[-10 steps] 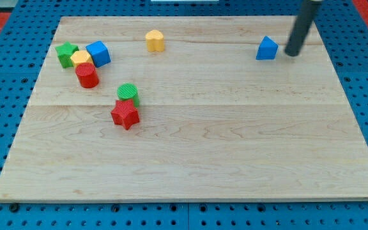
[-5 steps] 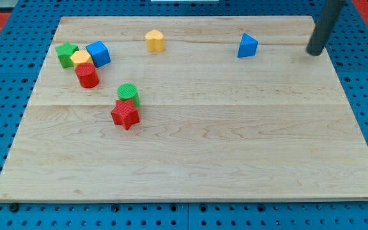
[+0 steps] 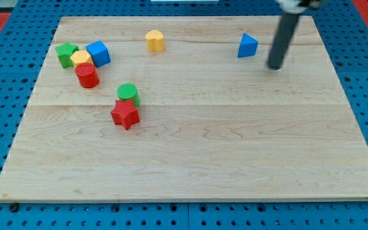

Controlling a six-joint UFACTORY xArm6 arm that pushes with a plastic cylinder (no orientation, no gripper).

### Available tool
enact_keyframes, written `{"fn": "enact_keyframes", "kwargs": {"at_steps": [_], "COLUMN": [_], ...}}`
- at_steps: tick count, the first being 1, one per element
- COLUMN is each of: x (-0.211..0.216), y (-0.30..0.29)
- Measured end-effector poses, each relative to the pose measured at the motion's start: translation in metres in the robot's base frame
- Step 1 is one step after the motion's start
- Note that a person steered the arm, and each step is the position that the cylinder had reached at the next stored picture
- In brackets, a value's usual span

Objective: Push the blue triangle yellow heart and the green circle in different directions

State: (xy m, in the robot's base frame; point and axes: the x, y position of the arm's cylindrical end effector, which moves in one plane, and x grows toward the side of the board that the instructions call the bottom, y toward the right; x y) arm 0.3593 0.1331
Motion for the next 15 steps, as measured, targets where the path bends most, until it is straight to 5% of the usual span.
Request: {"fn": "enact_keyframes", "kwargs": {"at_steps": [2, 4, 5, 7, 8, 10, 12, 13, 14, 15], "x": [-0.065, 0.002, -0.02, -0.129, -0.089, -0.091, -0.034, -0.057, -0.106, -0.104], "y": [-0.046, -0.009, 0.019, -0.008, -0.018, -0.182, -0.207, -0.249, -0.208, -0.169]}}
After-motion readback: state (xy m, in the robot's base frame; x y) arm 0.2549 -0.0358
